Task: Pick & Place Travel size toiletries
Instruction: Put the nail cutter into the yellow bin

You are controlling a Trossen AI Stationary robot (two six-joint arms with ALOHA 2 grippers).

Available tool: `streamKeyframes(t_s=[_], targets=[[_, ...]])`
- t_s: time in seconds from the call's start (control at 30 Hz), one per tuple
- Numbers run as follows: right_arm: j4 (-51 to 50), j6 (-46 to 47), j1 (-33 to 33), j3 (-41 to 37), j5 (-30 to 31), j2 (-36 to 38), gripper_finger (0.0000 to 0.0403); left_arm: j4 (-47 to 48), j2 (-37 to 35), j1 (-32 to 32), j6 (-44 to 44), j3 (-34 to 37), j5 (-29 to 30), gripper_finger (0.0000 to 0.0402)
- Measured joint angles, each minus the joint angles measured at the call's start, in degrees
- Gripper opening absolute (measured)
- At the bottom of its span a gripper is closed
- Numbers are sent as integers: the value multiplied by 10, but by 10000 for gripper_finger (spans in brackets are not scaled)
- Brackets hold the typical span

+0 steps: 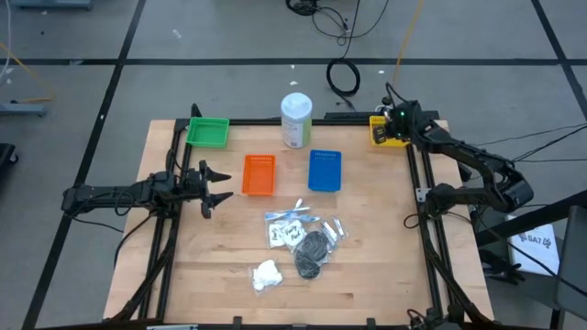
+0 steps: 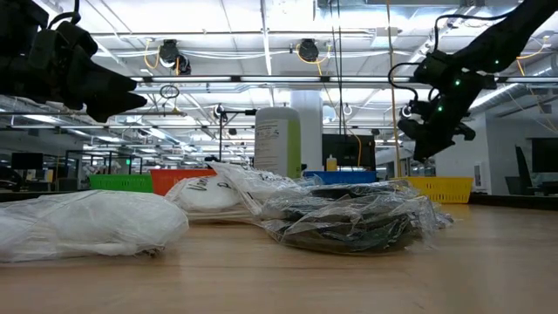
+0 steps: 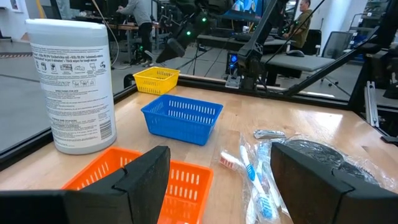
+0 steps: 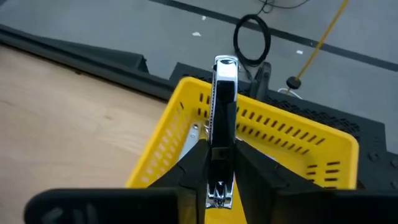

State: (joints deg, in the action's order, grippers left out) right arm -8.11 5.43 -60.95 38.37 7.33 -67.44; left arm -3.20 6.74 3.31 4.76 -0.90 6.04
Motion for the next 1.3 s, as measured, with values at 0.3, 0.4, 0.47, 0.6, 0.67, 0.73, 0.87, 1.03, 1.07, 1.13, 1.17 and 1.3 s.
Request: streamKeyframes(t_s=[0.3, 0.4, 0.47, 0.6, 0.67, 0.73, 0.87, 1.03, 1.07, 1.13, 1.17, 1.3], targets=[[-4, 13, 0, 0, 1, 0, 121, 0, 0, 0, 0, 0, 0, 274], [-4, 14, 0, 0, 1, 0, 139, 0, 0, 0, 0, 0, 0, 274], [-3, 14, 1, 0, -3, 0, 149, 0, 0, 0, 0, 0, 0, 274], [4, 30, 9, 0, -93, 6, 161, 0, 0, 0, 0, 0, 0, 274], [17, 60, 21, 0, -176, 10, 164, 0, 0, 0, 0, 0, 0, 274], [44, 92, 39, 0, -280, 14, 164, 0, 0, 0, 0, 0, 0, 273], [119, 157, 120, 0, -449, 25, 165, 0, 0, 0, 0, 0, 0, 273], [203, 187, 314, 1, -428, 37, 172, 0, 0, 0, 0, 0, 0, 274], [208, 189, 355, 5, -407, 37, 173, 0, 0, 0, 0, 0, 0, 274], [197, 186, 437, 18, -351, 36, 175, 0, 0, 0, 0, 0, 0, 274], [182, 182, 476, 24, -317, 36, 175, 0, 0, 0, 0, 0, 0, 274], [102, 178, 609, 44, -137, 18, 172, 0, 0, 0, 0, 0, 0, 274]])
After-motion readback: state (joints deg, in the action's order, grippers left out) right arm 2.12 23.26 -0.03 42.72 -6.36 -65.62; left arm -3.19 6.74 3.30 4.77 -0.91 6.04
